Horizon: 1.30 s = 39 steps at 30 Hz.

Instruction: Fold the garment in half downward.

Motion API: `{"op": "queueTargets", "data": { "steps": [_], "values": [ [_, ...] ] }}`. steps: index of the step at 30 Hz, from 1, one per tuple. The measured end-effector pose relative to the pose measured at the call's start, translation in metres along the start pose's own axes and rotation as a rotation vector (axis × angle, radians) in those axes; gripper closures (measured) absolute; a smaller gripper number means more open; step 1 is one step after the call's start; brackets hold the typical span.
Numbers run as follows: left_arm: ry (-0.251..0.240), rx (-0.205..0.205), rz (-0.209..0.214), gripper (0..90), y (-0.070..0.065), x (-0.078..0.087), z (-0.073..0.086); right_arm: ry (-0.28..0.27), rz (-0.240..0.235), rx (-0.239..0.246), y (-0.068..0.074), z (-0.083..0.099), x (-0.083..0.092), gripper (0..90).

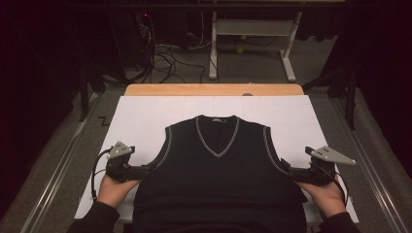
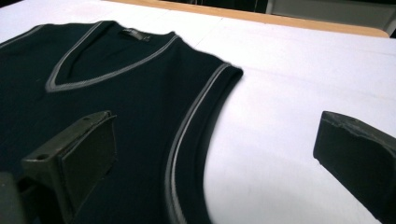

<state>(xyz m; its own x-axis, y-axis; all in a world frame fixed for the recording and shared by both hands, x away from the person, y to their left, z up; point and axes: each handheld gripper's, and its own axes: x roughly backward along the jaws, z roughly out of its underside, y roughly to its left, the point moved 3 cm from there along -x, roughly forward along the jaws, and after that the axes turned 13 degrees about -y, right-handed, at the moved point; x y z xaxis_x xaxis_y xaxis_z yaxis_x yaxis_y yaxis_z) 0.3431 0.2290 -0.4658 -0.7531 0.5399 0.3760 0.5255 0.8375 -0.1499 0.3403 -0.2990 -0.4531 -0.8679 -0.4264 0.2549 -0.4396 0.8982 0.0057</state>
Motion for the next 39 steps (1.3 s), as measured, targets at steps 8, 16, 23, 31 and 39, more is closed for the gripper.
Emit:
{"op": "queueTargets", "data": {
  "steps": [8,16,23,31,39],
  "values": [
    [0.013,0.045,-0.006,0.0,0.011,-0.036,-0.027,0.047,-0.003,0.013,-0.004,-0.019,-0.048,3.0],
    [0.136,0.11,-0.029,0.0,0.021,-0.094,-0.04,0.129,0.016,-0.032,-0.014,-0.021,-0.093,14.9],
    [0.237,0.14,-0.049,3.6,0.024,-0.132,-0.035,0.25,0.049,-0.086,-0.022,-0.011,-0.133,24.7],
    [0.261,0.117,-0.154,41.0,0.019,-0.145,-0.032,0.322,0.078,-0.038,-0.018,-0.003,-0.156,36.8],
    [0.258,0.09,-0.139,70.0,0.008,-0.145,-0.03,0.32,0.036,-0.048,-0.008,-0.004,-0.154,77.4]
  ]
}}
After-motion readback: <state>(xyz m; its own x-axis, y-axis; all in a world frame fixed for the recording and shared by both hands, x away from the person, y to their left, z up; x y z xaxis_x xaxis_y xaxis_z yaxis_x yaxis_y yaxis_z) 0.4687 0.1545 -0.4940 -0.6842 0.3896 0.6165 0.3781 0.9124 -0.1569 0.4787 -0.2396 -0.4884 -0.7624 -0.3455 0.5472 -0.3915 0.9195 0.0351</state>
